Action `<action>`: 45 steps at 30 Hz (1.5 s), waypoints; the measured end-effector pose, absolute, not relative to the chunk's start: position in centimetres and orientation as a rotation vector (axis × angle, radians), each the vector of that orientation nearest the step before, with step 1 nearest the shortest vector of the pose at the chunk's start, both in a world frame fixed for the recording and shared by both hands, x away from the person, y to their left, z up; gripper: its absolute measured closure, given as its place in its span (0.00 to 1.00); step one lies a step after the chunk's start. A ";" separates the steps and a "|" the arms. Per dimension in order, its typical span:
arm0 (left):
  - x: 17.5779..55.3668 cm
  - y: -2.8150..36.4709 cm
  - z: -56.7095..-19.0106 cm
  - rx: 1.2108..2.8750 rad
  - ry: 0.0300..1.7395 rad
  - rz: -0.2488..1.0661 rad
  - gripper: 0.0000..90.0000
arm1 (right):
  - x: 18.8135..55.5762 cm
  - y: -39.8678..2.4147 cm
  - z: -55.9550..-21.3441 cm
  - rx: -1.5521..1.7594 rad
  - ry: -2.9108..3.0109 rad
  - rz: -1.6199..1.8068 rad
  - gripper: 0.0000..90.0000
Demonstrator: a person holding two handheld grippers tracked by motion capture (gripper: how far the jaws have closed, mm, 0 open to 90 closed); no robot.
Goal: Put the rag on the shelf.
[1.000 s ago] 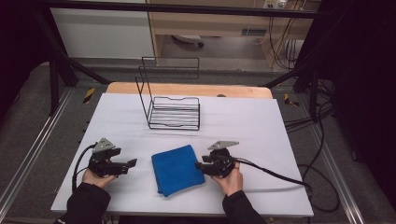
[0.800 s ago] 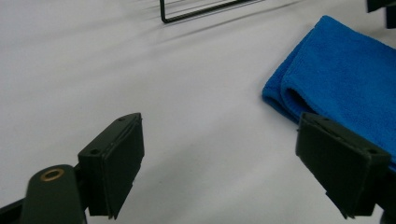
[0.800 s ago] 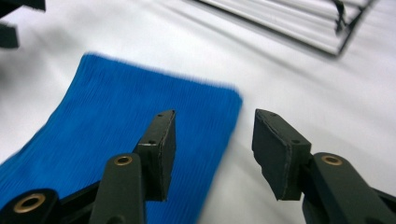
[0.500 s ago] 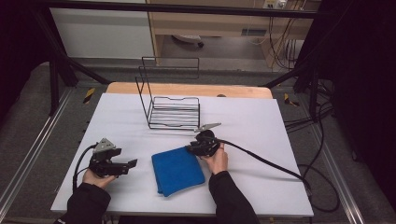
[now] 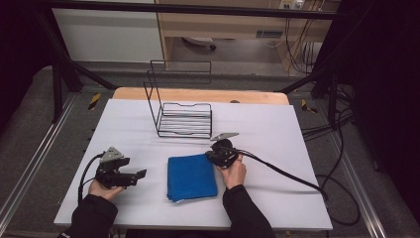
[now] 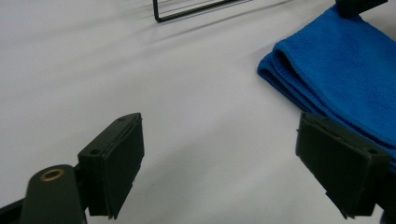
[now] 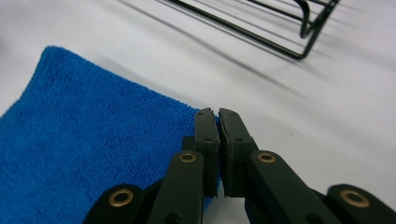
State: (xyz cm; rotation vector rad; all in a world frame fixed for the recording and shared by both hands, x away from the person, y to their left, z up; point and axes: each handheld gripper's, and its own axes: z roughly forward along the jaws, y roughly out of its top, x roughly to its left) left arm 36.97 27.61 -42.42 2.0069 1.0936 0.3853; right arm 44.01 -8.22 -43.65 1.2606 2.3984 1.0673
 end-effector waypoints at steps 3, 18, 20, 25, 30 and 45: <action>37.1 27.3 -42.1 1.998 1.093 0.385 0.17 | 44.0 -8.8 -44.0 1.280 2.395 1.112 0.90; 40.8 21.4 -41.3 2.034 1.083 0.294 0.39 | 41.6 -14.3 -42.6 1.156 2.371 1.346 0.27; 41.4 20.6 -41.6 2.047 1.094 0.283 0.44 | 41.2 -14.7 -42.7 1.145 2.383 1.347 0.25; 42.3 19.6 -42.8 2.061 1.120 0.219 0.55 | 40.6 -15.2 -42.9 1.118 2.393 1.347 0.18; 42.6 18.9 -43.8 2.073 1.138 0.171 0.64 | 40.5 -15.0 -43.1 1.130 2.400 1.364 0.18; 42.8 18.0 -44.4 2.091 1.184 0.211 0.78 | 40.6 -14.8 -43.3 1.137 2.414 1.373 0.18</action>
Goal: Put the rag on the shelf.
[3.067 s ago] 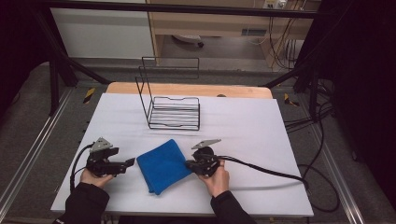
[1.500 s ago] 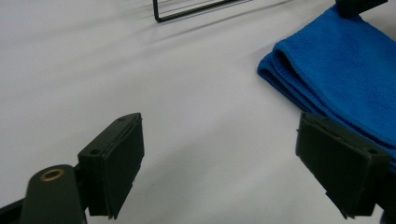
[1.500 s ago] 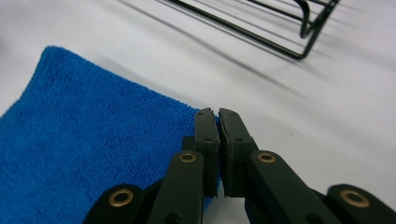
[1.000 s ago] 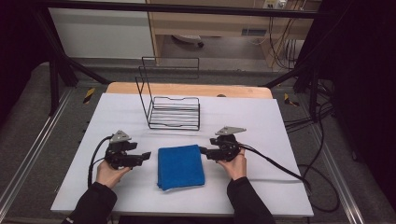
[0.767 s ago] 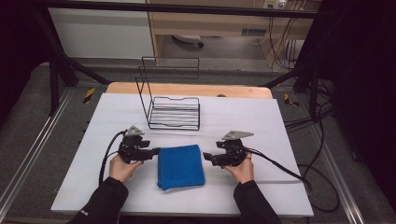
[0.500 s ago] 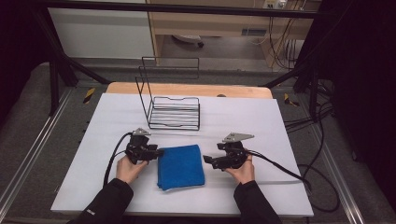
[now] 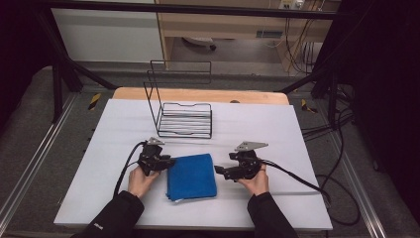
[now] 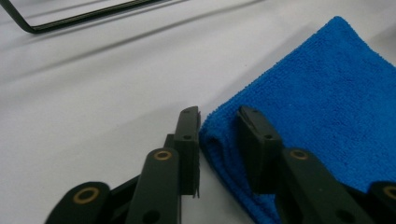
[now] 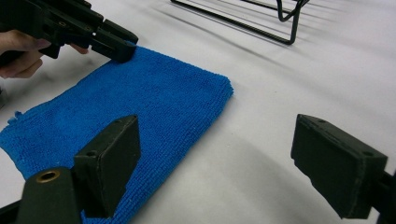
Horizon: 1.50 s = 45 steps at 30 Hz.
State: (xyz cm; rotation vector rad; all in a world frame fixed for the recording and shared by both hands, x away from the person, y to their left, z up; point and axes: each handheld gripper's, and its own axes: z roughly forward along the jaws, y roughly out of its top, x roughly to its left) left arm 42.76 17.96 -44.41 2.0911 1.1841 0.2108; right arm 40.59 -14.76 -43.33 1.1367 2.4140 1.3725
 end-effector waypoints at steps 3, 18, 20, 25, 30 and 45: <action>42.7 17.8 -44.4 2.094 1.185 0.197 0.82 | 40.7 -14.7 -43.3 1.131 2.415 1.373 0.18; 42.5 17.5 -44.5 2.109 1.163 0.204 0.92 | 42.7 -11.9 -43.2 1.112 2.437 1.339 0.36; 42.5 17.5 -44.5 2.108 1.159 0.201 0.92 | 43.2 -11.3 -43.5 1.129 2.453 1.301 0.41; 42.4 17.5 -44.6 2.115 1.143 0.214 0.91 | 44.5 -10.6 -44.4 1.197 2.456 1.267 0.58; 42.5 17.5 -44.6 2.115 1.140 0.211 0.91 | 45.0 -10.6 -45.0 1.237 2.470 1.237 0.68; 42.4 17.7 -44.5 2.103 1.146 0.206 0.92 | 45.0 -10.3 -45.2 1.352 2.518 1.271 0.95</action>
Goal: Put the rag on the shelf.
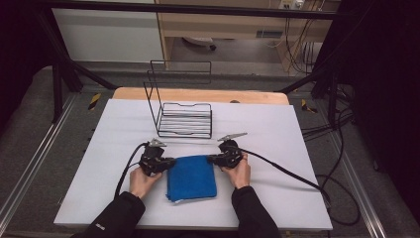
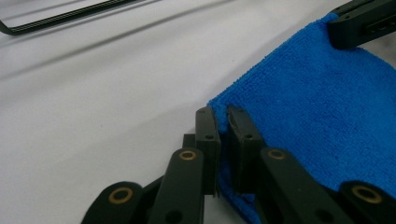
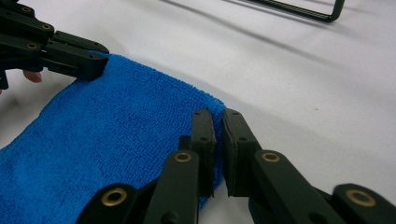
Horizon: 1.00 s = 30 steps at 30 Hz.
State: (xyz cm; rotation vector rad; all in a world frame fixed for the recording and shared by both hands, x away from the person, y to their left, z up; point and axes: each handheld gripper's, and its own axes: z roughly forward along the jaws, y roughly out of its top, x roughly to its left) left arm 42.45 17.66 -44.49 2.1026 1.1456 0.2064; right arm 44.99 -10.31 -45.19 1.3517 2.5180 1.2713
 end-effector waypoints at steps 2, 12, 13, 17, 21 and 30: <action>42.4 17.8 -44.4 2.087 1.147 0.198 0.93 | 44.9 -10.4 -44.9 1.349 2.509 1.285 0.95; 40.8 18.8 -42.2 1.965 1.076 0.217 0.93 | 43.3 -11.1 -42.7 1.284 2.448 1.376 0.96; 40.6 18.9 -42.1 1.959 1.070 0.216 0.93 | 43.1 -11.1 -42.6 1.272 2.440 1.387 0.96; 39.9 19.2 -41.4 1.935 1.046 0.218 0.93 | 42.5 -11.2 -42.1 1.247 2.412 1.423 0.96; 39.3 19.3 -40.7 1.936 1.022 0.238 0.93 | 41.9 -11.4 -41.6 1.227 2.398 1.453 0.95; 38.3 18.9 -39.9 1.930 1.002 0.282 0.93 | 40.8 -11.8 -40.7 1.173 2.361 1.492 0.95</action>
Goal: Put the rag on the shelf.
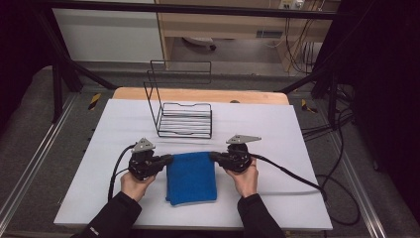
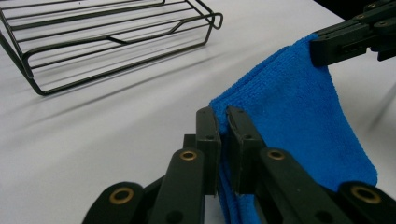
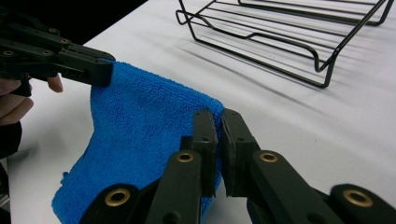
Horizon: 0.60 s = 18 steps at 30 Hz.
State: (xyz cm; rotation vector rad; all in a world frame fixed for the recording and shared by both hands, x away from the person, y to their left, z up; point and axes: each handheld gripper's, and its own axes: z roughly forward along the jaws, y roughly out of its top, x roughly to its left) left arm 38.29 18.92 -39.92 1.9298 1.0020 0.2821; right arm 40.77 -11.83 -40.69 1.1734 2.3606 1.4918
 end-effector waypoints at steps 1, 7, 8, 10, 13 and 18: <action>38.2 18.9 -39.8 1.925 1.001 0.277 0.93 | 40.7 -11.9 -40.6 1.168 2.356 1.496 0.96; 37.6 18.7 -39.2 1.898 0.987 0.287 0.93 | 39.7 -12.3 -40.0 1.123 2.324 1.516 0.96; 37.5 18.7 -39.0 1.897 0.982 0.293 0.93 | 39.6 -12.3 -39.8 1.117 2.316 1.525 0.96; 37.2 18.7 -38.6 1.883 0.979 0.292 0.93 | 39.3 -12.5 -39.5 1.108 2.300 1.542 0.96; 36.9 18.6 -38.1 1.871 0.968 0.298 0.93 | 39.0 -12.7 -39.1 1.099 2.276 1.570 0.96; 36.5 18.5 -37.5 1.855 0.951 0.309 0.93 | 38.6 -13.1 -38.5 1.079 2.236 1.608 0.96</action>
